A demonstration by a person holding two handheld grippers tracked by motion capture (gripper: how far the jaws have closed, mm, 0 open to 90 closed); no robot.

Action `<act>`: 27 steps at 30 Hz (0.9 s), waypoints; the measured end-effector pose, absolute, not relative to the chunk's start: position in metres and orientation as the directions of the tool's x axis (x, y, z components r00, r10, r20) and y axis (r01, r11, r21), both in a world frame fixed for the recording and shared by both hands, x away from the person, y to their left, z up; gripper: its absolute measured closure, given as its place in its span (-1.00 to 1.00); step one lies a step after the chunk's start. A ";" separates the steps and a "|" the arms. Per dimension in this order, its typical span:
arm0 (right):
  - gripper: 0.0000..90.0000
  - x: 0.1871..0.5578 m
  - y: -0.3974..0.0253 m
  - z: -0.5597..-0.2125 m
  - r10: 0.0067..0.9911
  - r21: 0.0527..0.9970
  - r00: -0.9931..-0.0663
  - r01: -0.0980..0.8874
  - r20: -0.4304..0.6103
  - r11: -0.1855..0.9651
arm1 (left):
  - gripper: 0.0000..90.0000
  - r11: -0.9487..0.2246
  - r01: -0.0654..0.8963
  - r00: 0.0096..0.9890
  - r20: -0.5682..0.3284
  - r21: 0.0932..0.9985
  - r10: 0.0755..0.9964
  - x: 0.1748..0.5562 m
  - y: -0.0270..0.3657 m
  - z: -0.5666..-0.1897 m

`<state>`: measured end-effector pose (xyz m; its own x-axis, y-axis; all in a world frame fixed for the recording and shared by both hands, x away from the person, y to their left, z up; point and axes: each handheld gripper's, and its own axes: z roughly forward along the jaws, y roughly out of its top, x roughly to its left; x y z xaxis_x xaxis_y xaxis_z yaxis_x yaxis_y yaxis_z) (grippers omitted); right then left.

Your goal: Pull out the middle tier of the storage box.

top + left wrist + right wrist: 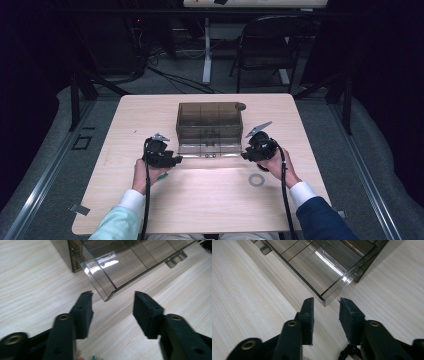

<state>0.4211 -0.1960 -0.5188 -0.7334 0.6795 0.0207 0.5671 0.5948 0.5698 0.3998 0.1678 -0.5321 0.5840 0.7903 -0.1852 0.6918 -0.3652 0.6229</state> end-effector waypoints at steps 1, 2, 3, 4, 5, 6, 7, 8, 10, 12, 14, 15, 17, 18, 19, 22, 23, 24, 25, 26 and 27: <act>0.33 0.421 -0.197 -0.519 0.679 0.574 -0.734 0.564 0.019 0.594 | -0.01 -0.363 0.694 0.581 -0.187 0.622 0.792 0.400 0.168 -0.532; 0.27 0.421 -0.198 -0.517 0.677 0.569 -0.736 0.565 0.020 0.597 | -0.06 -0.363 0.696 0.580 -0.187 0.619 0.793 0.400 0.167 -0.531; 0.23 0.421 -0.199 -0.517 0.682 0.572 -0.731 0.569 0.022 0.591 | -0.10 -0.369 0.694 0.582 -0.180 0.618 0.793 0.399 0.166 -0.530; 0.15 0.420 -0.200 -0.516 0.683 0.565 -0.730 0.571 0.020 0.595 | -0.16 -0.375 0.689 0.588 -0.176 0.620 0.790 0.399 0.166 -0.529; 0.15 0.420 -0.200 -0.516 0.683 0.565 -0.730 0.571 0.020 0.595 | -0.19 -0.375 0.689 0.588 -0.176 0.620 0.790 0.399 0.166 -0.529; 0.09 0.419 -0.201 -0.516 0.686 0.565 -0.728 0.574 0.019 0.593 | -0.19 -0.379 0.686 0.590 -0.170 0.621 0.789 0.398 0.165 -0.529; -0.05 0.416 -0.204 -0.515 0.689 0.564 -0.725 0.579 0.023 0.589 | -0.29 -0.384 0.688 0.591 -0.169 0.616 0.789 0.397 0.165 -0.528; -0.10 0.415 -0.205 -0.514 0.688 0.557 -0.726 0.580 0.022 0.594 | -0.31 -0.386 0.690 0.591 -0.170 0.612 0.788 0.396 0.166 -0.528; -0.20 0.413 -0.207 -0.514 0.692 0.550 -0.721 0.586 0.019 0.595 | -0.38 -0.387 0.691 0.588 -0.163 0.610 0.793 0.396 0.166 -0.527; -0.31 0.412 -0.208 -0.515 0.694 0.545 -0.720 0.591 0.023 0.595 | -0.45 -0.389 0.699 0.585 -0.168 0.600 0.793 0.395 0.169 -0.527; -0.43 0.411 -0.210 -0.517 0.696 0.536 -0.718 0.601 0.035 0.593 | -0.51 -0.385 0.706 0.579 -0.171 0.595 0.797 0.394 0.172 -0.527; -0.46 0.410 -0.211 -0.517 0.687 0.516 -0.725 0.602 0.034 0.609 | -0.53 -0.389 0.705 0.581 -0.168 0.593 0.797 0.394 0.174 -0.527; -0.54 0.408 -0.211 -0.518 0.686 0.510 -0.727 0.604 0.038 0.612 | -0.57 -0.386 0.711 0.574 -0.167 0.588 0.802 0.393 0.176 -0.528; -0.59 0.406 -0.212 -0.519 0.682 0.496 -0.730 0.605 0.034 0.623 | -0.60 -0.391 0.713 0.575 -0.166 0.582 0.801 0.393 0.178 -0.528; -0.61 0.405 -0.212 -0.519 0.683 0.498 -0.729 0.603 0.028 0.623 | -0.61 -0.391 0.713 0.575 -0.166 0.582 0.801 0.393 0.178 -0.528; -0.68 0.402 -0.215 -0.519 0.685 0.495 -0.727 0.610 0.040 0.619 | -0.64 -0.390 0.719 0.564 -0.154 0.575 0.812 0.392 0.182 -0.528; -0.70 0.401 -0.216 -0.519 0.688 0.496 -0.725 0.612 0.040 0.616 | -0.65 -0.388 0.722 0.559 -0.153 0.573 0.815 0.392 0.184 -0.528; -0.72 0.400 -0.218 -0.519 0.692 0.498 -0.720 0.618 0.048 0.609 | -0.66 -0.386 0.723 0.557 -0.154 0.572 0.816 0.392 0.185 -0.528; -0.74 0.399 -0.219 -0.519 0.689 0.496 -0.723 0.617 0.050 0.611 | -0.66 -0.385 0.724 0.555 -0.151 0.572 0.818 0.392 0.187 -0.528; -0.75 0.399 -0.221 -0.519 0.691 0.498 -0.721 0.617 0.048 0.609 | -0.67 -0.384 0.726 0.551 -0.148 0.571 0.821 0.392 0.188 -0.527; -0.76 0.398 -0.222 -0.519 0.693 0.495 -0.718 0.623 0.057 0.605 | -0.68 -0.382 0.728 0.548 -0.147 0.569 0.824 0.392 0.190 -0.527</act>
